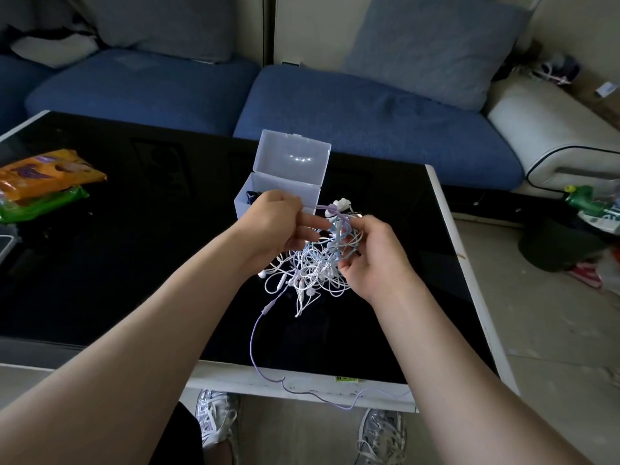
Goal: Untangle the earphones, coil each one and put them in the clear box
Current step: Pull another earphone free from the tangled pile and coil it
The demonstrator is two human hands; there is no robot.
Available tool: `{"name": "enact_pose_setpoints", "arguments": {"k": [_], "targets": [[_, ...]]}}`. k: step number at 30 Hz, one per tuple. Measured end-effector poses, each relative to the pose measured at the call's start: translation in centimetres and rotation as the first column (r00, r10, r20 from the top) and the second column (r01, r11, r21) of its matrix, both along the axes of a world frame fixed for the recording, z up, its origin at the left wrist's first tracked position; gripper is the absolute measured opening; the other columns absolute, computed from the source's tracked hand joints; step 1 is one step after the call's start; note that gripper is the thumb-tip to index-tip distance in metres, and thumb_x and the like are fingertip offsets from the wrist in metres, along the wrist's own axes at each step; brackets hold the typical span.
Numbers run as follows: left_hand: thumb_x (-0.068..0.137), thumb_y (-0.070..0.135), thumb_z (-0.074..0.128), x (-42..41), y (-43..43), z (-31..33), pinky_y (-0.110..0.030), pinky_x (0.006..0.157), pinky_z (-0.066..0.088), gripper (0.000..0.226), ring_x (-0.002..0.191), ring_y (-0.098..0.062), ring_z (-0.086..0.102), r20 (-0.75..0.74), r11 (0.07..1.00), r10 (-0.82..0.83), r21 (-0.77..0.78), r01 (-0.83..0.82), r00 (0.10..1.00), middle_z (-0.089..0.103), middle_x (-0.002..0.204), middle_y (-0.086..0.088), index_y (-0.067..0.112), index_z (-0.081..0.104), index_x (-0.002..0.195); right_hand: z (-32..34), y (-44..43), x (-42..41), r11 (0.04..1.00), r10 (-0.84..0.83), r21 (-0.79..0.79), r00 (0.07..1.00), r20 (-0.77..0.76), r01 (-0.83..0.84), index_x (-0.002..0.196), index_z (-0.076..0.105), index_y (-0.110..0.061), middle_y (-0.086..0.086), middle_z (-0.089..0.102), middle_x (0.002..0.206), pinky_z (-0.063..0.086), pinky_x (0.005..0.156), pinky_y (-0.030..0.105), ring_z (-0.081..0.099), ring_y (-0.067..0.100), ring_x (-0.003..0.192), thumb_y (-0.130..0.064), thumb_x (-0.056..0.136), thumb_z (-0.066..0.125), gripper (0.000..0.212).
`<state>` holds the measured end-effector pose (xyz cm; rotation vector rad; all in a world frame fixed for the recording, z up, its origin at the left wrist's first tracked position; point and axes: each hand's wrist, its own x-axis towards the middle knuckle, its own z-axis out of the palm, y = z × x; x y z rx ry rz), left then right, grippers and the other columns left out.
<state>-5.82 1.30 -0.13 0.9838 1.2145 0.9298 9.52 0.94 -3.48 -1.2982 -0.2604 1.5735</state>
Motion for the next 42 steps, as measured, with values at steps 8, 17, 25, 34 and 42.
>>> {"name": "enact_pose_setpoints", "arguments": {"k": [8, 17, 25, 34, 42], "targets": [[0.114, 0.015, 0.036, -0.2, 0.2, -0.4, -0.024, 0.051, 0.04, 0.035, 0.052, -0.011, 0.047, -0.097, 1.0, 0.029, 0.011, -0.028, 0.995, 0.081, 0.088, -0.009, -0.008, 0.061, 0.119, 0.2, -0.4, 0.1, 0.995, 0.103, 0.03, 0.989, -0.104, -0.1, 0.081, 0.068, -0.01, 0.003, 0.065, 0.081, 0.039, 0.067, 0.029, 0.053, 0.013, 0.063, -0.009, 0.091, 0.057, 0.015], [0.115, 0.009, 0.028, -0.1, -0.2, 0.1, -0.03, 0.061, 0.064, 0.046, 0.071, -0.027, 0.079, 0.178, 0.987, 0.118, -0.125, -0.097, 0.977, 0.078, 0.09, -0.026, -0.021, 0.063, 0.109, 0.6, -0.5, -0.1, 0.986, 0.157, 0.113, 0.931, -0.331, -0.126, 0.087, 0.062, -0.02, 0.007, 0.073, 0.089, 0.045, 0.085, 0.038, 0.064, 0.021, 0.077, -0.004, 0.093, 0.043, 0.025], [0.116, 0.016, 0.034, -0.2, -0.2, 0.5, -0.027, 0.059, 0.062, 0.046, 0.064, -0.021, 0.077, 0.196, 0.986, 0.166, -0.065, -0.156, 0.967, 0.077, 0.072, -0.012, -0.01, 0.067, 0.095, 0.8, -0.7, 0.1, 0.965, 0.249, 0.135, 0.952, -0.179, -0.227, 0.101, 0.071, -0.017, 0.007, 0.07, 0.083, 0.047, 0.09, 0.041, 0.064, 0.023, 0.073, -0.004, 0.09, 0.057, 0.022], [0.115, 0.014, 0.038, 0.0, -0.5, 0.9, -0.024, 0.062, 0.062, 0.035, 0.077, -0.021, 0.08, 0.234, 0.98, 0.194, 0.007, -0.201, 0.953, 0.08, 0.083, -0.014, -0.007, 0.061, 0.098, 0.7, -0.8, 0.0, 0.897, 0.392, 0.246, 0.918, -0.065, -0.366, 0.106, 0.084, -0.018, 0.003, 0.067, 0.084, 0.026, 0.066, 0.03, 0.053, 0.015, 0.071, -0.007, 0.1, 0.057, 0.03], [0.116, 0.013, 0.035, -0.3, -0.4, 0.9, -0.03, 0.064, 0.064, 0.031, 0.08, -0.026, 0.081, 0.248, 0.965, 0.25, 0.014, -0.261, 0.936, 0.079, 0.09, -0.02, -0.01, 0.055, 0.11, 0.4, -0.9, 0.4, 0.906, 0.341, 0.293, 0.936, -0.083, -0.305, 0.106, 0.082, -0.021, 0.001, 0.071, 0.086, 0.031, 0.066, 0.028, 0.056, 0.012, 0.071, -0.001, 0.097, 0.062, 0.03]]}}
